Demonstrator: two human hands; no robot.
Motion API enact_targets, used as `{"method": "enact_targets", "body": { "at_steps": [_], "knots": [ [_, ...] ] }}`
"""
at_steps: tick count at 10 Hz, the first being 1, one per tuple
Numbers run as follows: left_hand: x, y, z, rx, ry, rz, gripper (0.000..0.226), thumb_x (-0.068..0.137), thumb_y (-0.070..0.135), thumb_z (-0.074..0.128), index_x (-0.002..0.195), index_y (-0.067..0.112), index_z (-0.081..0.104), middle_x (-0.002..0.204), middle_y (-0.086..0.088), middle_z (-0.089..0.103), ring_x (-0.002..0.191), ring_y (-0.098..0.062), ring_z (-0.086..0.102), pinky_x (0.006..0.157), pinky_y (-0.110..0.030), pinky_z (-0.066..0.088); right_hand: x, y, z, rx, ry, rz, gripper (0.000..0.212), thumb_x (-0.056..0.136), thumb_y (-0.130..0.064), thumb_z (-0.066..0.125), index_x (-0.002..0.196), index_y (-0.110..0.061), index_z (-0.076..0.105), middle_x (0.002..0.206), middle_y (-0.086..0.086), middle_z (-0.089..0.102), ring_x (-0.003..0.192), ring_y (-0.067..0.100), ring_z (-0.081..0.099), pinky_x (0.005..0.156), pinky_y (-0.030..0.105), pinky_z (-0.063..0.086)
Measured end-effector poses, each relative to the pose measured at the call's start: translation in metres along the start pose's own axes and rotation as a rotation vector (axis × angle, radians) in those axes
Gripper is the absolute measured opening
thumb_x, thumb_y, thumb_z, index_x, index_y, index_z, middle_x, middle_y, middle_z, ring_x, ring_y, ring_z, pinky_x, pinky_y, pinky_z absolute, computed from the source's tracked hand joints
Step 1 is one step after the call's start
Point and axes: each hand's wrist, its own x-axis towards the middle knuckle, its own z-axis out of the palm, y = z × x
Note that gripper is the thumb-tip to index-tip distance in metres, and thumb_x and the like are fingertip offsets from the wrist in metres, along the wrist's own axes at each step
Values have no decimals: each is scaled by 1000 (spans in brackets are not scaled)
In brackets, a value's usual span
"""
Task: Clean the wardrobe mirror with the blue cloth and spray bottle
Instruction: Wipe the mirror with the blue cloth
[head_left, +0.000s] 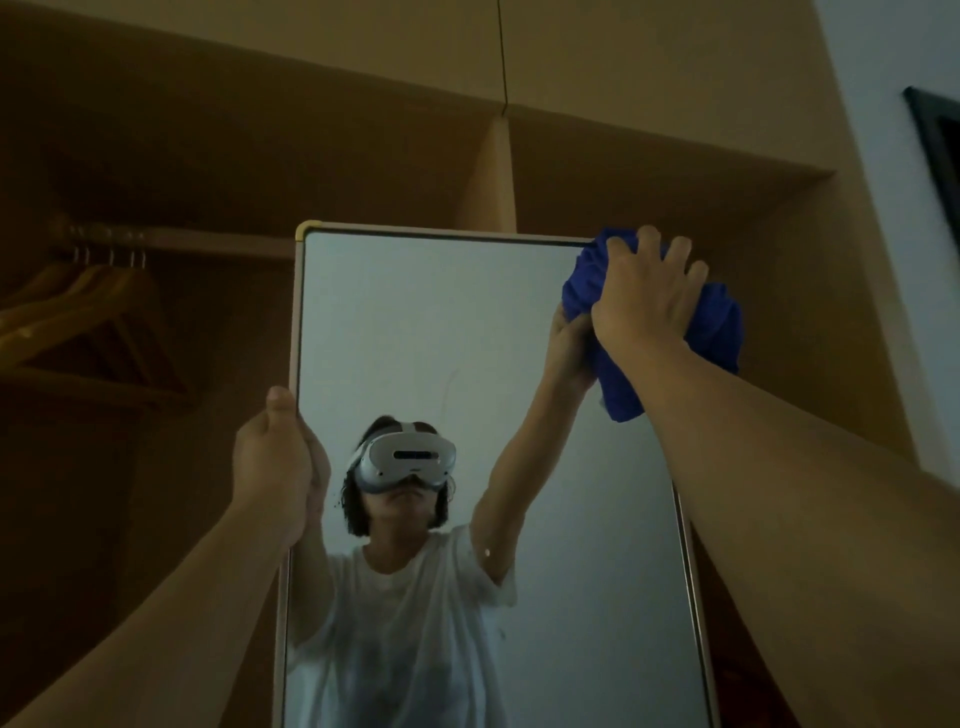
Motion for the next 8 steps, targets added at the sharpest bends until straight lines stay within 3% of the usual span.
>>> {"method": "enact_targets", "body": {
  "at_steps": [1,2,3,4,5,6,7,8],
  "knots": [
    [0,-3,-1,45,-3,-16,50,90,60,32,67,21,53,35,7,49,28,-2,46,29,-14,34,-8,6,0,18,-10,9,41,92,-22,52,132,-17,44,136,11,42,119,35,38,94,46,33],
    [4,-1,-3,81,-66,9,42,91,55,32,64,24,45,58,-2,45,48,-15,45,46,-28,35,-20,8,-1,62,-36,45,45,89,-26,57,131,-17,44,138,11,41,120,34,38,96,45,32],
    [4,2,-5,55,-107,-26,42,93,52,30,63,23,39,46,0,50,38,-7,42,43,-26,35,-33,7,1,97,-38,76,43,90,-23,54,132,-18,44,140,10,40,121,33,37,96,45,32],
    [-5,11,-4,48,-70,-53,48,94,54,30,66,19,47,45,1,48,33,-7,45,32,-16,34,-47,3,4,127,-61,111,49,89,-26,57,135,-21,41,142,9,37,122,32,35,97,45,33],
    [-6,9,-4,30,-62,-10,41,92,54,31,64,25,41,52,-1,49,29,0,43,35,-19,38,-60,-3,7,157,-103,109,67,82,-36,64,140,-21,35,146,9,32,125,33,33,99,47,34],
    [-7,7,0,3,35,-25,49,93,56,31,62,22,46,34,6,48,32,-1,46,35,-14,39,-78,-20,6,225,-108,59,76,78,-37,66,142,-20,30,148,10,29,129,34,29,102,49,31],
    [-7,9,-5,44,22,-54,51,87,65,31,62,25,51,46,4,51,43,-9,51,42,-24,40,-83,-46,-4,261,-85,-45,72,81,-31,64,142,-20,29,147,10,28,126,34,30,100,46,31],
    [-10,11,-4,34,8,-54,48,89,61,31,64,25,51,47,4,51,41,-7,50,37,-22,37,-89,-77,-17,315,-85,-126,74,78,-29,67,141,-19,30,145,11,28,123,34,30,98,47,32]
  ]
}}
